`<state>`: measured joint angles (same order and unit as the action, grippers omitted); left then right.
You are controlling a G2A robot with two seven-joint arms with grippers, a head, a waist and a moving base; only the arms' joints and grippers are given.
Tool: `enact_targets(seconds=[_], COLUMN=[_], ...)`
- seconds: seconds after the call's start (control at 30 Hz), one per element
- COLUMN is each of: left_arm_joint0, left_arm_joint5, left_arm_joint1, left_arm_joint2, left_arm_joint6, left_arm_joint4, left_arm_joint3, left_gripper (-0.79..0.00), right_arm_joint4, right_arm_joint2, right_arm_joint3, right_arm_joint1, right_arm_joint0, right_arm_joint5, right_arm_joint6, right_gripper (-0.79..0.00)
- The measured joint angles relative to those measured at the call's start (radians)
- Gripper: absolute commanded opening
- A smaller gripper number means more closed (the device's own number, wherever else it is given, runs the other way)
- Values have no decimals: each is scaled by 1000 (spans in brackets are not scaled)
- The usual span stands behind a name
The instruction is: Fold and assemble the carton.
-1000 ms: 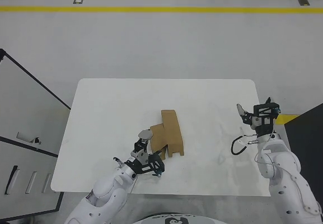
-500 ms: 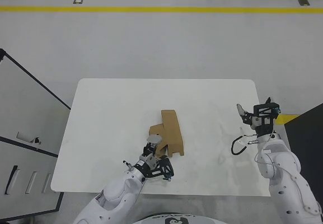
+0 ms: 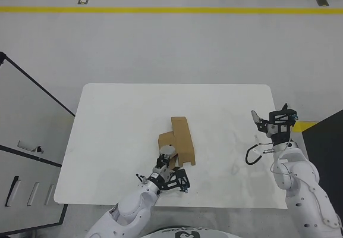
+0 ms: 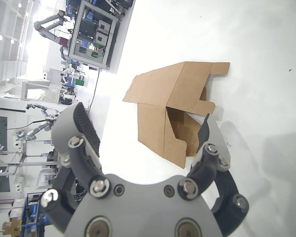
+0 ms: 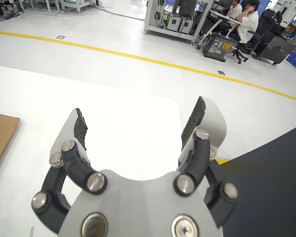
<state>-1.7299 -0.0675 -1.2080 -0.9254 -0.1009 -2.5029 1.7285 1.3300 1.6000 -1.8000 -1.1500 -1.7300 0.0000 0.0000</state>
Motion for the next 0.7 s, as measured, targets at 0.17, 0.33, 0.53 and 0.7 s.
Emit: enact_targets(seconds=[0.17,0.33,0.53,0.7], left_arm_joint0=[10,20,27,36], left_arm_joint5=[-35,-49,-50,-47], left_arm_joint1=[-10,-16,-20,-25], left_arm_joint2=[13,20,22,26], left_arm_joint6=[-53,-73,-74,-73], left_arm_joint4=[2,5,19,26], left_arm_joint3=[-25,-47,-66,-82], left_gripper=[0,-49,-142,-277], right_arm_joint4=[0,0,0,0], right_arm_joint2=[0,0,0,0], right_arm_joint3=[0,0,0,0], right_arm_joint1=[0,0,0,0], right_arm_joint0=[0,0,0,0], right_arm_joint5=[0,0,0,0], right_arm_joint6=[0,0,0,0], right_gripper=[0,0,0,0])
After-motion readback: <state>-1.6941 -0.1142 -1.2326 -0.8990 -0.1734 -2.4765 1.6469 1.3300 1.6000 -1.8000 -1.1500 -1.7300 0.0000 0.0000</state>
